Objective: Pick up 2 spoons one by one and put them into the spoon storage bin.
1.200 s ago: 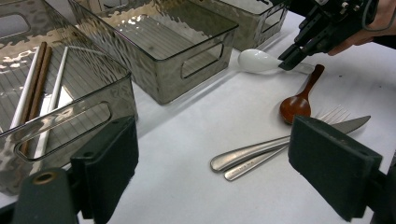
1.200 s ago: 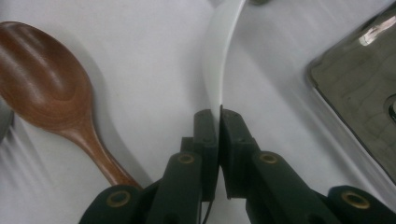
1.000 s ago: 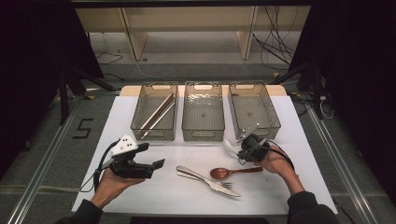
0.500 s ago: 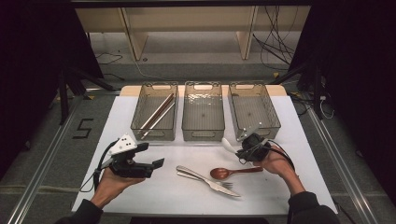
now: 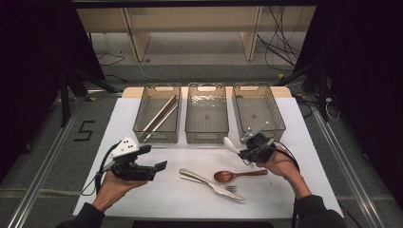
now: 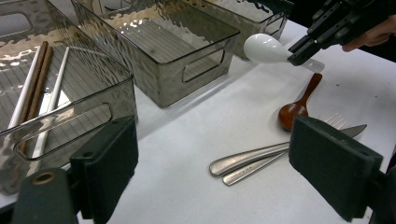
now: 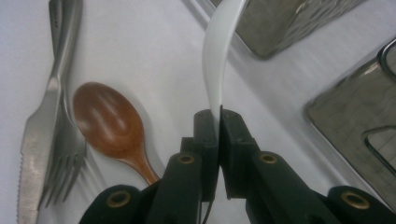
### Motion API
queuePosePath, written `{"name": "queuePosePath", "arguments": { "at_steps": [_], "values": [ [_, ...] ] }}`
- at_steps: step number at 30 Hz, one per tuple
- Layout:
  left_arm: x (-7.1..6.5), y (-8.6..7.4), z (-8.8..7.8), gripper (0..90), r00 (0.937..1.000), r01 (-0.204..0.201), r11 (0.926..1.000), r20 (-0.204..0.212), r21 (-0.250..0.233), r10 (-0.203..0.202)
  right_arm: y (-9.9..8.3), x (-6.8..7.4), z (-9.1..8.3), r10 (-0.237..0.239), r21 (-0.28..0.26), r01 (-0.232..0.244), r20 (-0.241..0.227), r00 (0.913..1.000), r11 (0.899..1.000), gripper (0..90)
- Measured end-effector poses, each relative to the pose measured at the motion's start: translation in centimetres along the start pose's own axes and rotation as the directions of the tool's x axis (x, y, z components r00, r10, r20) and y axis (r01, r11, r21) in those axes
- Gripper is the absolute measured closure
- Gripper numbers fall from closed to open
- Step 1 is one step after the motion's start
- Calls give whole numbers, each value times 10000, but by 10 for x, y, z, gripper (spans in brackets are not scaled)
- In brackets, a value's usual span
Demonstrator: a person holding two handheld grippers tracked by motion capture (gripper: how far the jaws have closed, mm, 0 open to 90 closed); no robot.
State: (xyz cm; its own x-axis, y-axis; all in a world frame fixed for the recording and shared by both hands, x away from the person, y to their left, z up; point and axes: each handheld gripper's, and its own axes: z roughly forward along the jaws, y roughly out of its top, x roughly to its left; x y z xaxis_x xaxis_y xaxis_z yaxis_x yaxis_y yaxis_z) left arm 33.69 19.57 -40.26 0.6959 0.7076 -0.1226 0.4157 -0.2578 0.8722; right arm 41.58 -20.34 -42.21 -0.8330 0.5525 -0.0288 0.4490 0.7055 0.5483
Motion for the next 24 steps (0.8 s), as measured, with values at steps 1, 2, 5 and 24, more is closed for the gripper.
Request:
{"name": "queuePosePath", "arguments": {
  "at_steps": [1,2,5,24],
  "values": [
    [0,0,0,153,10000,3,10000,-5,2,-3,1,0,-1,15,-91,-15,-24,10000,10000,865],
    [0,0,0,153,10000,2,10000,-1,0,-2,3,1,-3,119,-140,-120,-73,9999,9998,865],
    [1,0,-1,152,10000,7,10000,-22,-31,-8,8,2,-6,12,-320,-15,-90,10000,9995,865],
    [2,0,-3,152,9997,204,9991,106,-370,-201,45,-8,-14,736,-1237,-708,186,9971,9898,864]
  ]
}}
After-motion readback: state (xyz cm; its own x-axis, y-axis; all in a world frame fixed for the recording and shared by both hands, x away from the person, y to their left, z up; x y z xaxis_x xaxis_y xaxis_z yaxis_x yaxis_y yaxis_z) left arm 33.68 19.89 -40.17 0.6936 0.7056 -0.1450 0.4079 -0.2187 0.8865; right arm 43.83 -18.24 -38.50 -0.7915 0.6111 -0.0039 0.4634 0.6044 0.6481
